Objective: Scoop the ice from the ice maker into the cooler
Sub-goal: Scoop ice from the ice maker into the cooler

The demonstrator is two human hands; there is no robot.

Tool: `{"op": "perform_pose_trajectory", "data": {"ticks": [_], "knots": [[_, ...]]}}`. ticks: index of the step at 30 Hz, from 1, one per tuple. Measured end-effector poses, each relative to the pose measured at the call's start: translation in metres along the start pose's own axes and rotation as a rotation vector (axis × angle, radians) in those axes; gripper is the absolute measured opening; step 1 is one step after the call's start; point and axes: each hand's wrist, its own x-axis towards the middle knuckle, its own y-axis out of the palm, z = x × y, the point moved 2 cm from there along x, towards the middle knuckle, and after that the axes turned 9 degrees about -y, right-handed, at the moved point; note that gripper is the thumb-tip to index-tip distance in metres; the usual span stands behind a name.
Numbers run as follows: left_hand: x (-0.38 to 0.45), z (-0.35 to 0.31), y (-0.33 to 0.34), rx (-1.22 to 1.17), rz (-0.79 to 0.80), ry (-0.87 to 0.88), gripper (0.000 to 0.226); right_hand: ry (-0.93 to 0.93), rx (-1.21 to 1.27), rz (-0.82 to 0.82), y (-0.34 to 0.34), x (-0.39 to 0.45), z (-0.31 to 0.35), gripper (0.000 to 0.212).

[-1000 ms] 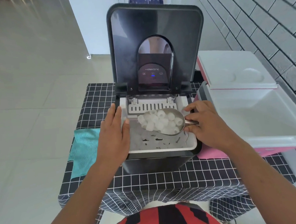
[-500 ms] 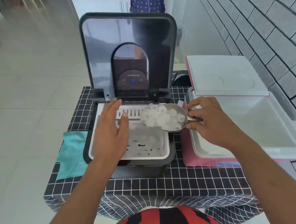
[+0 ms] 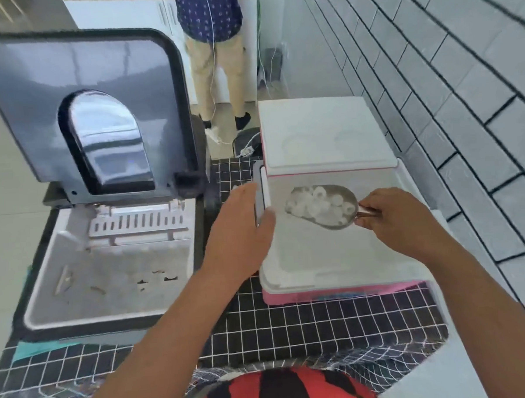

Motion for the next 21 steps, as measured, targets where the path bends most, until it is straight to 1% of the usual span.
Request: {"op": "perform_pose_trajectory", "data": {"ticks": [1, 3, 4, 6, 8, 10, 13, 17, 21], "knots": [[0.003, -0.002, 0.017, 0.068, 0.044, -0.015, 0.040, 0.056, -0.045, 0.033, 0.002, -0.001, -0.012, 0.011], [0.004, -0.001, 0.046, 0.226, 0.130, -0.121, 0.063, 0.134, -0.158, 0.078, 0.011, -0.002, -0.031, 0.012], [0.002, 0.000, 0.056, 0.261, 0.162, -0.183, 0.073, 0.154, -0.225, 0.096, 0.017, -0.002, -0.038, 0.011], [-0.003, 0.003, 0.068, 0.240, 0.187, -0.267, 0.082, 0.169, -0.329, 0.137, 0.033, -0.004, -0.045, 0.007], [-0.005, 0.006, 0.074, 0.227, 0.162, -0.277, 0.082, 0.193, -0.342, 0.197, 0.050, -0.008, -0.049, 0.004], [-0.005, 0.006, 0.074, 0.216, 0.143, -0.274, 0.078, 0.237, -0.314, 0.220, 0.061, -0.011, -0.053, 0.010], [-0.005, 0.005, 0.074, 0.212, 0.118, -0.263, 0.073, 0.262, -0.305, 0.185, 0.065, -0.007, -0.054, 0.022], [-0.005, 0.006, 0.075, 0.194, 0.091, -0.278, 0.071, 0.242, -0.270, 0.143, 0.068, -0.004, -0.054, 0.015], [-0.005, 0.006, 0.076, 0.195, 0.080, -0.293, 0.070, 0.214, -0.236, 0.057, 0.069, -0.006, -0.058, 0.019]]}}
